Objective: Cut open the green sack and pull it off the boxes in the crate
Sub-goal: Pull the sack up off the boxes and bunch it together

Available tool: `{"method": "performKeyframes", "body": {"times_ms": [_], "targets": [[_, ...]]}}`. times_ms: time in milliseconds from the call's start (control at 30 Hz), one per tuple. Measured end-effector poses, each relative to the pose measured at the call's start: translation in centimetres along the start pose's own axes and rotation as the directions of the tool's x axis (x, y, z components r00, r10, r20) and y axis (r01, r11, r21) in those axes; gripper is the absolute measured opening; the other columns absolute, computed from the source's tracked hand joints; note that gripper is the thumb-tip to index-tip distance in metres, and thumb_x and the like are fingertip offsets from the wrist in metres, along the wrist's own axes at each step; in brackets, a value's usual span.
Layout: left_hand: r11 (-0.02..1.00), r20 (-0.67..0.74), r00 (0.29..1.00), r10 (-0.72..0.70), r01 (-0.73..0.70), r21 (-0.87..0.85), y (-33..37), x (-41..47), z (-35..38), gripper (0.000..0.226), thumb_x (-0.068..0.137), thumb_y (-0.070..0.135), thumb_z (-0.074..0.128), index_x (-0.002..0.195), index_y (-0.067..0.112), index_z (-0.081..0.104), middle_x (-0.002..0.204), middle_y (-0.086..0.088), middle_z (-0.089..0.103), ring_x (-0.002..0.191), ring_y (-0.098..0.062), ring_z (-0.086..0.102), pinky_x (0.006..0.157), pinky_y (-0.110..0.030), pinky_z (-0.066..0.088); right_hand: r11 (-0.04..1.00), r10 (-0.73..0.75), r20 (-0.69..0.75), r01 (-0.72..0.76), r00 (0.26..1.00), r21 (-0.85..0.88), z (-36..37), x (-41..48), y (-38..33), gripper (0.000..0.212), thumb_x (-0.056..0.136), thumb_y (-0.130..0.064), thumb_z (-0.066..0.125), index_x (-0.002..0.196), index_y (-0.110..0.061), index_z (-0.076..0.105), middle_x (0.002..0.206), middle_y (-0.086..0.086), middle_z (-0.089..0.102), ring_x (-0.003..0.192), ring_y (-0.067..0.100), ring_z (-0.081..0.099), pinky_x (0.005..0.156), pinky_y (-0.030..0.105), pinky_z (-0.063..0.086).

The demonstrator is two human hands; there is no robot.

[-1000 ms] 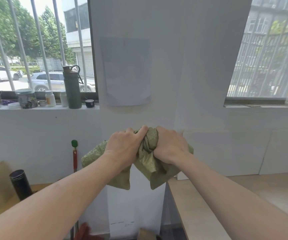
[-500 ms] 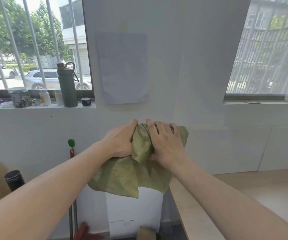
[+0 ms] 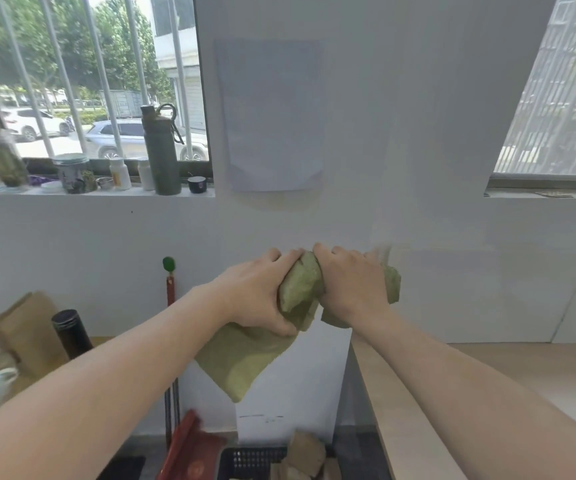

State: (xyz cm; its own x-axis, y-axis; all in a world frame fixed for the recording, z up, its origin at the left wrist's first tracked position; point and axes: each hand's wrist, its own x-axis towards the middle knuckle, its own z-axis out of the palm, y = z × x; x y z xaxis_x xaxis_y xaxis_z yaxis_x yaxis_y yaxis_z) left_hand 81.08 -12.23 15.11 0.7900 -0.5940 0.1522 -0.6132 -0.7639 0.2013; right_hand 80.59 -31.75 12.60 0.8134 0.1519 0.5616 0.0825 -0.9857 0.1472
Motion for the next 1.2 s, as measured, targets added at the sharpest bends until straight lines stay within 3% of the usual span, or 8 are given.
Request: {"method": "performKeyframes", "body": {"times_ms": [100,167,300,533,700,867,1033,1200], "targets": [[0.958,-0.121,0.992,-0.019,0.053,0.281,0.4,-1.1,2.0,0.117,0.063,0.071,0.077,0.155,0.031,0.019,0.111,0.004,0.054,0.089,-0.024,0.064,0.071,-0.037,0.053,0.989,0.031,0.107,-0.046,0.994,0.140,0.3,-0.7,-0.8,0.022,0.077,-0.020,0.059,0.092,-0.023,0.042,0.071,-0.005,0.051,0.064,0.026,0.056,0.053,0.033,0.032],[0.925,-0.195,0.981,-0.026,0.097,0.368,-0.1,-1.8,3.4,0.093,0.077,0.053,0.075,0.151,0.024,0.028,0.106,-0.001,0.057,0.086,-0.028,0.066,0.066,-0.038,0.054,0.983,0.021,0.170,-0.051,0.985,0.178,0.2,-1.3,-1.7,0.024,0.076,-0.021,0.059,0.093,-0.023,0.043,0.076,-0.004,0.055,0.069,0.026,0.058,0.051,0.033,0.033],[0.957,-0.174,0.985,0.001,0.049,0.285,-0.9,-3.9,4.2,0.055,0.083,0.034,0.067,0.133,0.023,0.045,0.095,-0.002,0.054,0.076,-0.029,0.059,0.060,-0.035,0.046,0.969,-0.023,0.320,-0.058,0.947,0.239,0.1,-3.2,-2.9,0.033,0.076,-0.031,0.064,0.100,-0.027,0.042,0.085,-0.005,0.057,0.078,0.026,0.060,0.059,0.034,0.036],[0.997,-0.051,0.997,-0.064,0.062,-0.036,-1.4,-6.9,4.0,0.052,0.083,0.021,0.054,0.134,0.032,0.046,0.102,-0.001,0.065,0.094,-0.030,0.064,0.080,-0.046,0.056,0.994,-0.114,0.085,0.113,0.990,0.008,-0.6,-7.9,-6.5,0.114,0.046,-0.049,0.085,0.147,-0.022,0.040,0.114,0.004,0.063,0.102,0.028,0.063,0.102,0.053,0.042],[0.951,0.087,0.996,0.006,0.021,-0.308,-1.3,-11.1,5.3,0.015,0.088,0.027,0.062,0.102,0.028,0.056,0.102,0.006,0.070,0.097,-0.024,0.065,0.087,-0.043,0.054,0.989,-0.091,-0.014,0.089,0.996,-0.118,-1.2,-12.1,-9.8,0.037,0.066,-0.022,0.078,0.096,-0.020,0.058,0.076,-0.003,0.063,0.068,0.027,0.062,0.061,0.034,0.029],[0.954,0.188,0.979,0.075,-0.016,-0.299,-1.6,-15.5,8.2,0.029,0.083,0.034,0.068,0.106,0.024,0.054,0.098,0.003,0.068,0.093,-0.026,0.065,0.083,-0.044,0.054,0.998,-0.023,0.062,0.026,0.998,-0.050,-1.6,-17.6,-13.2,0.029,0.065,-0.016,0.076,0.085,-0.018,0.055,0.071,0.002,0.063,0.062,0.029,0.060,0.061,0.033,0.027],[0.995,0.183,0.982,0.039,-0.022,-0.098,-0.7,-18.2,11.7,0.056,0.077,0.047,0.069,0.125,0.026,0.049,0.097,0.003,0.070,0.095,-0.027,0.066,0.087,-0.042,0.053,0.996,0.090,0.304,-0.089,0.948,-0.019,-1.1,-22.4,-14.6,0.038,0.075,-0.033,0.076,0.097,-0.021,0.048,0.089,0.001,0.066,0.083,0.030,0.065,0.068,0.037,0.031],[0.989,0.094,0.985,-0.147,0.148,-0.010,0.9,-20.4,16.0,0.091,0.075,0.060,0.068,0.153,0.027,0.035,0.127,-0.005,0.064,0.140,-0.030,0.046,0.126,-0.053,0.002,0.957,0.225,0.426,-0.280,0.876,0.070,0.5,-26.4,-14.5,0.043,0.081,-0.046,0.073,0.100,-0.023,0.043,0.094,0.002,0.067,0.090,0.030,0.066,0.070,0.038,0.034]]}}
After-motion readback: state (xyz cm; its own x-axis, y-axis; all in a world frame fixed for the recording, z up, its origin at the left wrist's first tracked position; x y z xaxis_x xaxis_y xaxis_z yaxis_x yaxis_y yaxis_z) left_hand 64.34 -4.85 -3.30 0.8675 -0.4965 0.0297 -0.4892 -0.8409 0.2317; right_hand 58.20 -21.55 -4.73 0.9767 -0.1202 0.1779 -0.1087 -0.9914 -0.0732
